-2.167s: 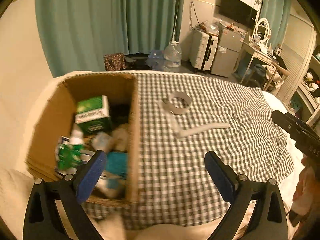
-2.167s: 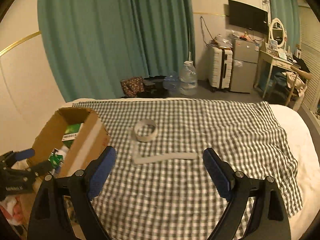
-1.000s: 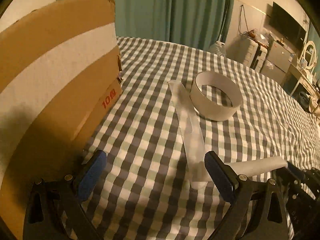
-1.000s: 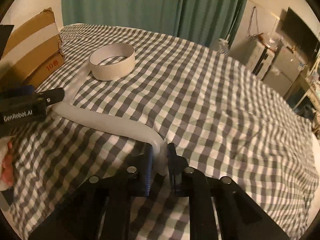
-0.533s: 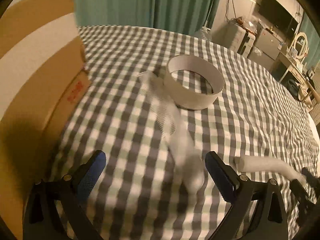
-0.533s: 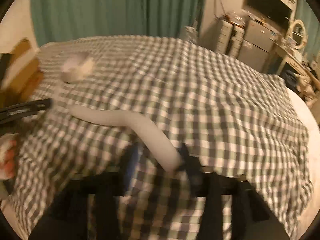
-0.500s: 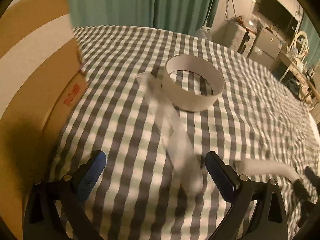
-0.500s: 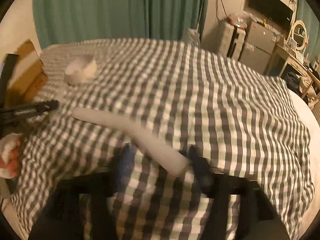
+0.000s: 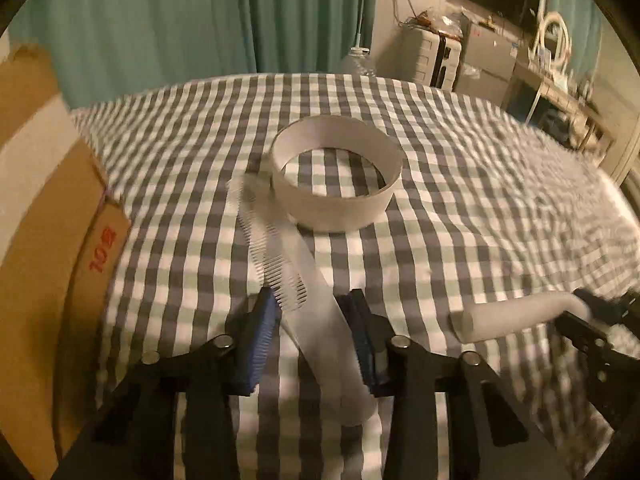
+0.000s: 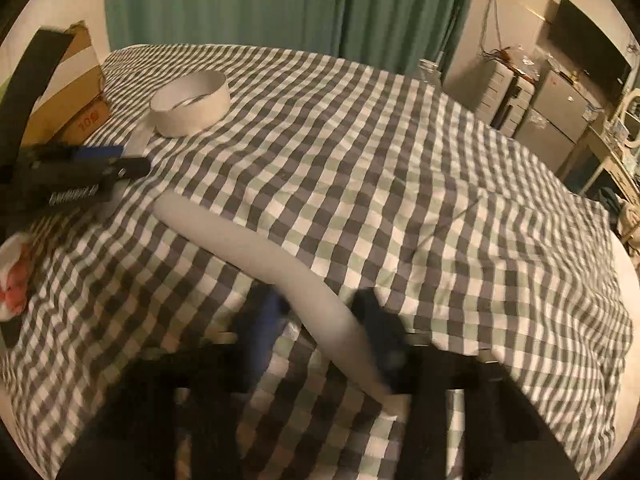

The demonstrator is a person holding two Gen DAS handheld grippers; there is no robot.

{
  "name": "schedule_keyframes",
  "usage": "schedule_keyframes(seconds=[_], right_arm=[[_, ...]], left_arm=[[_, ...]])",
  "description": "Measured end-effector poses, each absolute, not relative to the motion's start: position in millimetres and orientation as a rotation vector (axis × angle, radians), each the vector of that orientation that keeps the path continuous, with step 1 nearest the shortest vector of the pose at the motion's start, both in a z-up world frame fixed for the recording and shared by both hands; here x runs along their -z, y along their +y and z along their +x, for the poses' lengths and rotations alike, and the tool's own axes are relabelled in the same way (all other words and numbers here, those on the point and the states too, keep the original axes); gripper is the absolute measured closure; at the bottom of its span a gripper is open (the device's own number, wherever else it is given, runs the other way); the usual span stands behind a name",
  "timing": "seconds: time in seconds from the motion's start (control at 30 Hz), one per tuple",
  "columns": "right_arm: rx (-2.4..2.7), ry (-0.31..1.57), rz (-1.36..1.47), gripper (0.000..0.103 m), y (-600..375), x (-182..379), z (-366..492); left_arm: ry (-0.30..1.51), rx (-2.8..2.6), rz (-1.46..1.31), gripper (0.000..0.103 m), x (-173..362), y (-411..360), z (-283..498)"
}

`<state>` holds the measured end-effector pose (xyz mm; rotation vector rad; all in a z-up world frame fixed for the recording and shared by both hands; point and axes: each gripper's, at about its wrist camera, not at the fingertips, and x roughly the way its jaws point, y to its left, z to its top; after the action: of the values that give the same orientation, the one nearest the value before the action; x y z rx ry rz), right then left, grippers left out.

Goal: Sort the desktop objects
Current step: 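Grasp the white comb with left tool while right tool grasps the white curved tube, then carry the comb and curved tube over the cardboard box and open both tools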

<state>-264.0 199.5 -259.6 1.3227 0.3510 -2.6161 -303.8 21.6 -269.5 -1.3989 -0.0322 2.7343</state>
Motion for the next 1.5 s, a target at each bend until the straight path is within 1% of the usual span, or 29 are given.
schedule_keyframes(seconds=[0.03, 0.13, 0.17, 0.37, 0.47, 0.57, 0.63, 0.7, 0.83, 1.13, 1.17, 1.2, 1.33, 1.37, 1.4, 1.43, 1.5], right_arm=[[2.634, 0.336, 1.328, 0.081, 200, 257, -262], [2.659, 0.243, 1.348, 0.083, 206, 256, -258], [2.658, 0.21, 1.354, 0.083, 207, 254, -257], [2.687, 0.138, 1.343, 0.084, 209, 243, -247], [2.691, 0.129, 1.335, 0.086, 209, 241, -245], [2.701, 0.068, 1.327, 0.09, 218, 239, -245], [2.7, 0.004, 1.31, 0.09, 223, 238, -244], [2.704, -0.012, 1.307, 0.09, 225, 237, -244], [2.72, -0.039, 1.279, 0.09, 228, 231, -242], [2.793, -0.05, 1.144, 0.092, 224, 178, -218], [2.805, -0.07, 1.109, 0.092, 223, 163, -211], [2.805, -0.07, 1.109, 0.092, 223, 163, -211], [2.779, -0.179, 1.011, 0.092, 221, 127, -195], [2.782, -0.169, 1.002, 0.092, 218, 119, -192], [2.799, -0.125, 0.974, 0.092, 209, 98, -183], [2.799, -0.125, 0.974, 0.092, 209, 98, -183], [2.802, -0.1, 0.935, 0.092, 201, 79, -175]], left_arm=[[-0.072, -2.718, -1.407, 0.071, 268, 17, -302], [-0.143, -2.643, -1.439, 0.075, 263, 6, -292], [-0.144, -2.62, -1.449, 0.078, 263, 5, -286], [-0.093, -2.521, -1.49, 0.078, 257, 14, -254], [-0.064, -2.523, -1.486, 0.078, 255, 19, -247], [-0.112, -2.5, -1.471, 0.078, 251, 23, -248], [-0.053, -2.487, -1.458, 0.078, 247, 35, -249], [0.018, -2.483, -1.442, 0.078, 245, 47, -248], [0.022, -2.478, -1.422, 0.078, 238, 53, -246], [0.014, -2.55, -1.276, 0.078, 171, 50, -236], [0.014, -2.553, -1.262, 0.078, 162, 50, -233], [0.014, -2.558, -1.251, 0.078, 155, 49, -231], [0.0, -2.585, -1.162, 0.078, 115, 44, -214], [-0.001, -2.585, -1.149, 0.078, 108, 43, -211], [0.0, -2.593, -1.127, 0.078, 95, 40, -206], [-0.003, -2.59, -1.116, 0.078, 87, 38, -203], [-0.01, -2.589, -1.088, 0.078, 67, 31, -197]])
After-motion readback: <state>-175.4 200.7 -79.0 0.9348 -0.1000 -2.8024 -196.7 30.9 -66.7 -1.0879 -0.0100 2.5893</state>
